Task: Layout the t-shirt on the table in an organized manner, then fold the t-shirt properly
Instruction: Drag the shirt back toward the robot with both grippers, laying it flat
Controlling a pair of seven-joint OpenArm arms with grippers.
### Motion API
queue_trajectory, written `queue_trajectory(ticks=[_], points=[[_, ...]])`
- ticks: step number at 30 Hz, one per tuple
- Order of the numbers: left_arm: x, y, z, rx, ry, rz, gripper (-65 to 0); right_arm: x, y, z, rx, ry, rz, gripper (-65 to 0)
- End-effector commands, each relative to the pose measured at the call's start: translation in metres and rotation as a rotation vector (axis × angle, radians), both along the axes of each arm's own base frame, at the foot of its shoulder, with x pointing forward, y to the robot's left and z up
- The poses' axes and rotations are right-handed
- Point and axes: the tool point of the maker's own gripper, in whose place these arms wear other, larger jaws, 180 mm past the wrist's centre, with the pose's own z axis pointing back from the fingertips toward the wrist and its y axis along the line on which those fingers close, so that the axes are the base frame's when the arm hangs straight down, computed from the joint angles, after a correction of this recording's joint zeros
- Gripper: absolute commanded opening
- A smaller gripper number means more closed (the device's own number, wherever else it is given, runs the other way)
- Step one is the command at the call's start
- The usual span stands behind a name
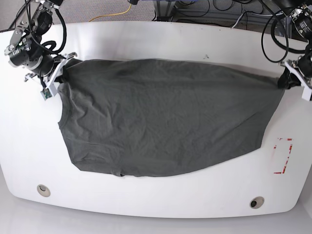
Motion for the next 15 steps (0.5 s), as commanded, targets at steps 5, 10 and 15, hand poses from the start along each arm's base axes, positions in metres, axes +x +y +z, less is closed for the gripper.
queue_trajectory(ticks=[5, 10, 15], points=[[-0.028, 0.017, 0.003, 0.021, 0.025, 0.029, -65.0, -0.022, 0.006, -0.004, 0.036, 0.031, 0.023, -60.7], [-0.043, 0.027, 0.001, 0.037, 0.056, 0.057, -65.0, -0.03, 0.006, -0.008, 0.038, 0.054, 0.023, -60.7], [-0.047, 0.031, 0.0, 0.056, 0.076, 0.051, -65.0, -0.029, 0.006, -0.008, 0.038, 0.054, 0.022, -60.7]])
